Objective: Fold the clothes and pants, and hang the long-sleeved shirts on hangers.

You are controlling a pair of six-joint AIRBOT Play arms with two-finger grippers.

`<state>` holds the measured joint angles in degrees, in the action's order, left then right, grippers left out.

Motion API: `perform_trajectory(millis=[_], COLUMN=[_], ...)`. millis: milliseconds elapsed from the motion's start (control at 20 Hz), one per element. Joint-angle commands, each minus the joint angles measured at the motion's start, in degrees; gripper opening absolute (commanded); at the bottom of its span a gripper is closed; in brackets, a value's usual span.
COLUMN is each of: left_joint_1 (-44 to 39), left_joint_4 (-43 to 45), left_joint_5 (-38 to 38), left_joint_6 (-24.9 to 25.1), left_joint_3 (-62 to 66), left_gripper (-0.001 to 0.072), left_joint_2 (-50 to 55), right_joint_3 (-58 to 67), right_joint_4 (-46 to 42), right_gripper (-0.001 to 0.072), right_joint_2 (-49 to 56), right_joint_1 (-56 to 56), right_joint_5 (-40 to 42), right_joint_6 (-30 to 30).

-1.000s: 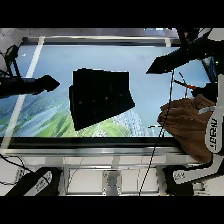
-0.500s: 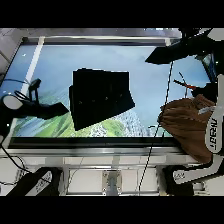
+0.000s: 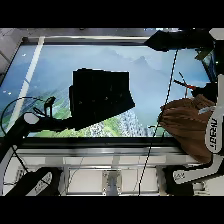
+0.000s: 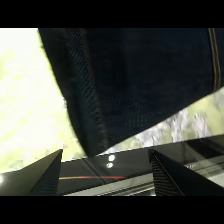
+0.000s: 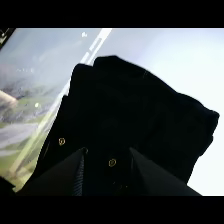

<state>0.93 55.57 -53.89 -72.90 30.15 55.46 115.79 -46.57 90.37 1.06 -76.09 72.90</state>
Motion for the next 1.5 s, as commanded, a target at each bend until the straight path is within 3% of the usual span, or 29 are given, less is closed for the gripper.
perform_trajectory(millis=[0,50,350,500,600,700,800,1000,1200,1350,1450], left_joint_1=[-4.2,-4.33,-2.97,-2.8,-2.8,-2.86,-2.86,-3.1,-5.86,-9.94,-12.61], left_joint_4=[-0.5,0.35,6.34,18.84,18.49,13.31,6.69,-4.76,-10.6,-18.29,-20.81], left_joint_5=[-0.46,-0.7,0.13,0.15,2.47,3.78,6.01,22.27,20.55,25.55,32.76], left_joint_6=[-2.23,-5.97,-17.66,-37.66,-44.94,-44.98,-46.07,-47.06,-46.8,-41.75,-41.7], left_joint_3=[-1.27,-1.86,-3.87,-7.58,-11.34,-14.67,-17.44,-19.56,-19.56,-19.56,-19.54], left_gripper=[0.0505,0.0393,0.0391,0.0392,0.0392,0.0401,0.072,0.0715,0.0715,0.0715,0.0715], left_joint_2=[1.14,0.87,-12.55,-23.67,-28.72,-30.38,-29.9,-24.04,-14.05,-9.68,-8.68], right_joint_3=[-1.2,-2.45,-7.08,-19.93,-34.36,-47.65,-55.1,-56.5,-54.38,-53.07,-52.54], right_joint_4=[-3.37,-3.34,1.01,-2.25,-5.09,-4.07,-3.21,-3.02,-3.17,-3.13,-3.15], right_gripper=[0.0308,0.0307,0.0308,0.0307,0.0308,0.0307,0.0307,0.0307,0.0307,0.0308,0.0307], right_joint_2=[0.0,0.0,-0.33,-5.97,-12.59,-18.18,-20.37,-20.24,-20.26,-20.26,-20.26], right_joint_1=[0.0,0.0,0.04,0.0,0.0,0.0,0.04,0.04,0.04,0.04,0.04], right_joint_5=[-18.43,-24.04,-29.2,-27.96,-19.58,-7.56,-2.8,2.99,3.72,3.91,3.93], right_joint_6=[0.02,0.0,1.29,-2.62,-4.96,-4.55,-2.91,-1.38,-1.4,-1.46,-1.6])
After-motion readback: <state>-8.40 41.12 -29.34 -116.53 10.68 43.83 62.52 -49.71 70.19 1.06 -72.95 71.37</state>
